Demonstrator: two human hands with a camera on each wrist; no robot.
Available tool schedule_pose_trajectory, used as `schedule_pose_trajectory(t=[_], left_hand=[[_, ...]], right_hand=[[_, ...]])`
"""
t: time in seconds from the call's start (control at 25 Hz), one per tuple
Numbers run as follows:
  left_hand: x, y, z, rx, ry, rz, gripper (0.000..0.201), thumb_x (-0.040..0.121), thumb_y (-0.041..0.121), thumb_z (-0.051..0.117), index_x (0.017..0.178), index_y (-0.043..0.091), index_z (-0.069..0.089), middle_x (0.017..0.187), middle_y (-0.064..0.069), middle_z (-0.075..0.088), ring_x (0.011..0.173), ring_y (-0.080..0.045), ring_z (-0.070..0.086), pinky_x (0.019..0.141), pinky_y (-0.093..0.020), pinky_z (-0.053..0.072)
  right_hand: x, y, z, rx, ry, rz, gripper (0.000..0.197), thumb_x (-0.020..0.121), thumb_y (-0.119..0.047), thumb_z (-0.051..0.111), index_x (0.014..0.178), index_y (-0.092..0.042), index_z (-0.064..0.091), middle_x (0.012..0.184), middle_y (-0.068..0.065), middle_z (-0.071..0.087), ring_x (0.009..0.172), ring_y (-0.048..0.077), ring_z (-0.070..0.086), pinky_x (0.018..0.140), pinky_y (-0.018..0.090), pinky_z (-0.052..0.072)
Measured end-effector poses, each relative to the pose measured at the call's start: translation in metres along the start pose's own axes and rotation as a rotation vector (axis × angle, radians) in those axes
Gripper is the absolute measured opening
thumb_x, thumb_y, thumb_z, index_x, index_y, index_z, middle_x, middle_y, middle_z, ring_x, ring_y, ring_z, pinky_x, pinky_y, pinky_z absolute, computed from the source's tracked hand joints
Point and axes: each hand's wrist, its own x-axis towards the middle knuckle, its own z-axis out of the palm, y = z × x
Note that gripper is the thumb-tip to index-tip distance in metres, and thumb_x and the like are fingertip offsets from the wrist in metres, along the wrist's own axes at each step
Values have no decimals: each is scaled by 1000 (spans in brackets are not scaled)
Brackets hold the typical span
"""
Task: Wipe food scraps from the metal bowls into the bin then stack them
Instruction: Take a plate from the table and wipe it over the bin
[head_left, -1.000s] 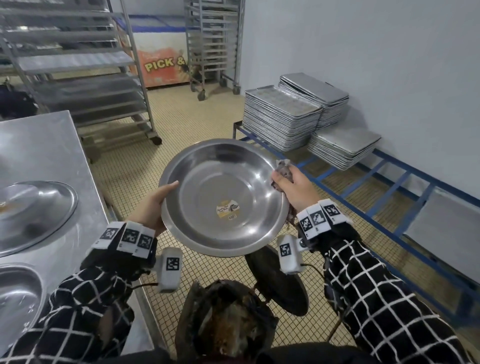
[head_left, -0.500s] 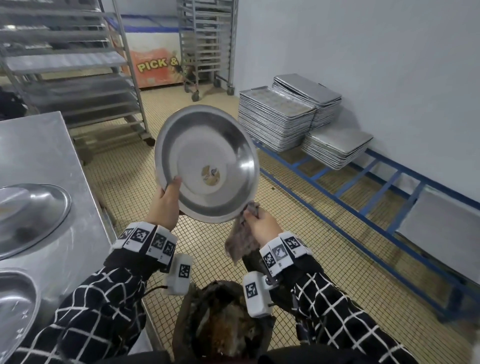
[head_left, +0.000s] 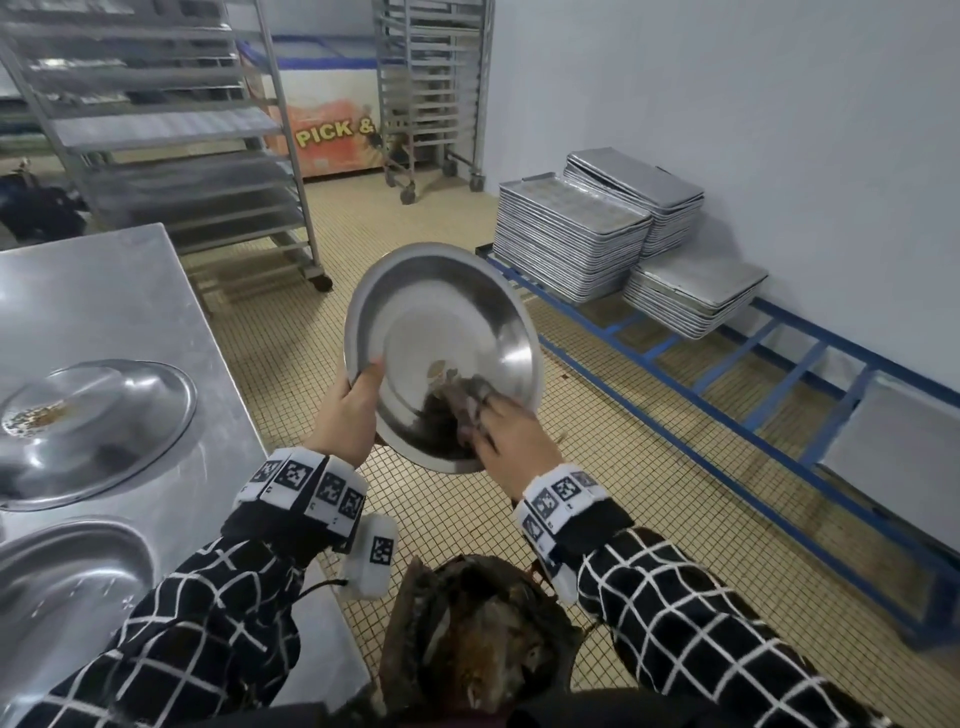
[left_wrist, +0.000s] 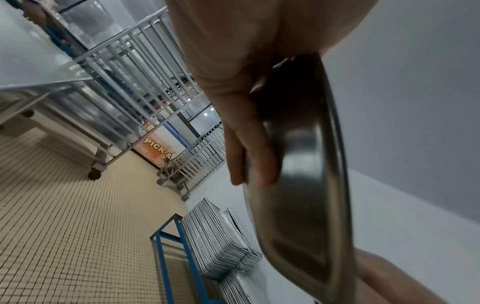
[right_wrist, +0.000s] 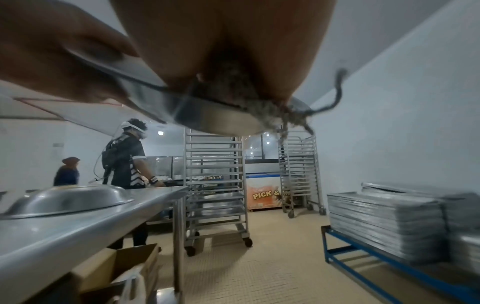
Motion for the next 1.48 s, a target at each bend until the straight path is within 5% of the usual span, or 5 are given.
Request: schedule_pose_trajectory(t=[0.24, 0.48, 0.84, 1.12, 1.48], left_hand=[[-9, -6, -30, -175, 152, -87, 16, 101, 33, 39, 103, 27, 53, 93, -2, 66, 81, -18, 65, 73, -31, 53], [-25, -21, -75, -322, 314, -210, 42, 93, 50, 44, 123, 22, 53, 107, -11, 69, 92, -27, 70, 79, -47, 57], [-120, -31, -124, -248, 656, -172, 34, 94, 21, 48, 128, 26, 48, 97, -3, 68, 76, -17, 70, 59, -33, 56], [-204, -28, -213, 2, 928, -127, 23, 76, 27, 62, 97, 36, 57, 90, 5, 66, 86, -12, 66, 86, -40, 55], [-291, -34, -405, 10, 1085, -170, 28, 93, 7, 53, 115, 23, 47, 98, -2, 64, 67, -9, 66, 53, -21, 52]], right_hand=[[-42, -44, 31, 209, 201, -115, 45, 98, -44, 35, 119, -12, 59, 119, 2, 60, 113, 11, 50, 103, 28, 39], [-40, -69, 19, 772, 266, 460, 31, 98, -41, 37, 106, -19, 58, 88, -5, 62, 70, 0, 59, 50, 12, 45], [-11, -136, 33, 959, 15, 380, 17, 96, -28, 50, 110, -18, 49, 91, 0, 59, 70, 8, 57, 58, 20, 43], [-13, -229, 71, 927, -215, 211, 17, 91, -15, 53, 108, -15, 47, 83, -4, 52, 70, 9, 53, 53, 18, 38], [17, -401, 142, 667, -490, -59, 33, 95, -28, 49, 123, -10, 47, 108, 6, 58, 93, 22, 57, 91, 42, 47]])
